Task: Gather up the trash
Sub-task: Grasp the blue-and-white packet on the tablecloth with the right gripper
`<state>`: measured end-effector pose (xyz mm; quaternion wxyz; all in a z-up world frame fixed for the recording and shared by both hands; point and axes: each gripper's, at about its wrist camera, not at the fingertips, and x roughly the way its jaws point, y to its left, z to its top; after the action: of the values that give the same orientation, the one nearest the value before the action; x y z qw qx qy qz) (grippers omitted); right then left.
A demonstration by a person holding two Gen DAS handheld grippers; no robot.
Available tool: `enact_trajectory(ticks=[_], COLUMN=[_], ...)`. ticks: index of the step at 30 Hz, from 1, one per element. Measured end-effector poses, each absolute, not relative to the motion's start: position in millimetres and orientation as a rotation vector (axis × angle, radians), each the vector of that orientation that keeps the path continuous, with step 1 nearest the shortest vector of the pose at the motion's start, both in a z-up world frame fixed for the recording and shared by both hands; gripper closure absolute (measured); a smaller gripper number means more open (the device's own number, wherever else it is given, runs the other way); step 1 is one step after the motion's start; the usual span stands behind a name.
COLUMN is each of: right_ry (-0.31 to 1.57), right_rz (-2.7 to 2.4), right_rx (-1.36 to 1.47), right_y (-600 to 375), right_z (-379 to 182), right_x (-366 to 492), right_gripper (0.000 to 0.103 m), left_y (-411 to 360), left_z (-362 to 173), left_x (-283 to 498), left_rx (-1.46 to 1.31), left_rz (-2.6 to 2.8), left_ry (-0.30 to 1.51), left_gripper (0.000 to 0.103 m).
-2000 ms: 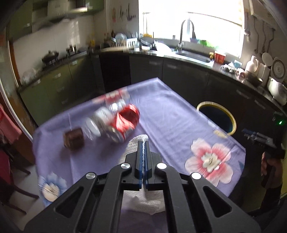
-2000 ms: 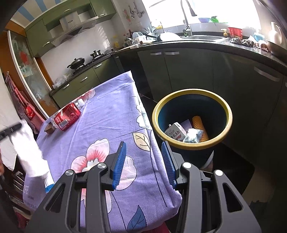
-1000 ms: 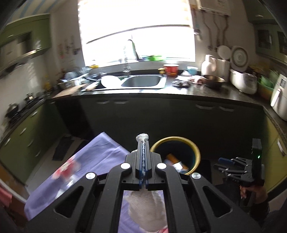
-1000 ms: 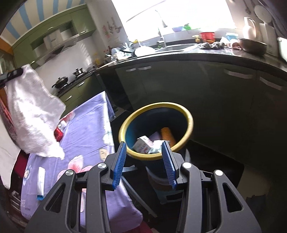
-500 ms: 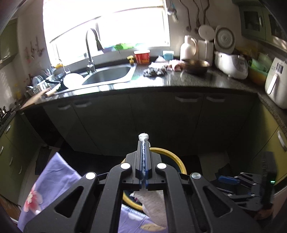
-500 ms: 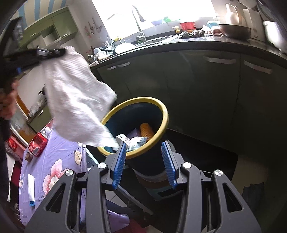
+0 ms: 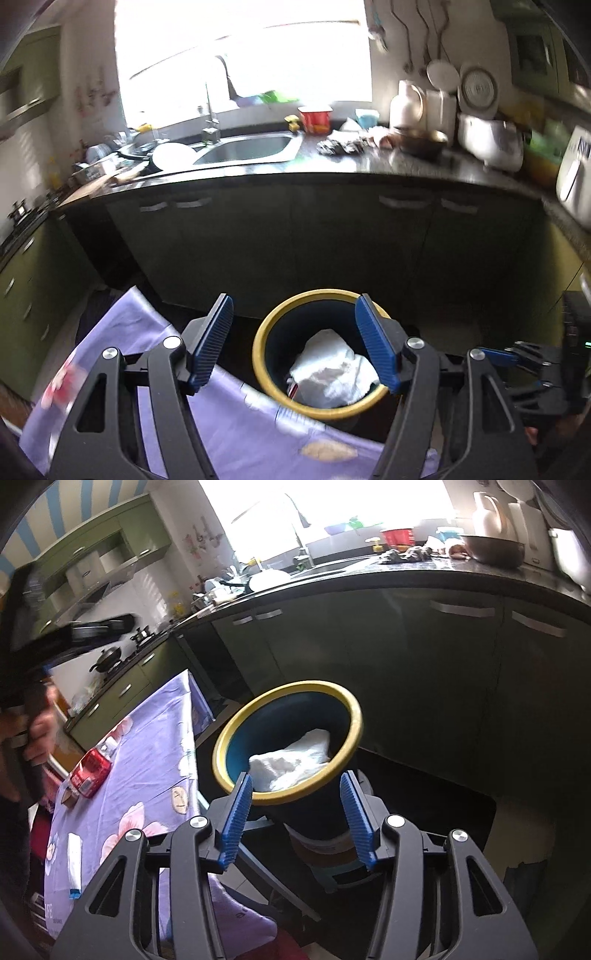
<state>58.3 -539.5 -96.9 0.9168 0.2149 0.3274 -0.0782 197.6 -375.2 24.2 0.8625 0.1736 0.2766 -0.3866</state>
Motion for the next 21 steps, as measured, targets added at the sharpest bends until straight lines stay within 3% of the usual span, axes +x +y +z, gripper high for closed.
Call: enact_trajectory(ticks=[12, 21], right_ry=[0.729, 0.808], right_rz=[-0.044, 0.232], right_rx=[0.336, 0.198], right_y=[-477, -348], right_z=[-94, -103], right_x=[78, 108], right_gripper=[0.038, 0.038], left_y=[-171, -44], left_z=[47, 26], left_x=[107, 56], left_rx=[0.133, 0.002], left_rz=[-0.499, -0.149], left_ry=[0.522, 0.495], left_gripper=[0.017, 0.009])
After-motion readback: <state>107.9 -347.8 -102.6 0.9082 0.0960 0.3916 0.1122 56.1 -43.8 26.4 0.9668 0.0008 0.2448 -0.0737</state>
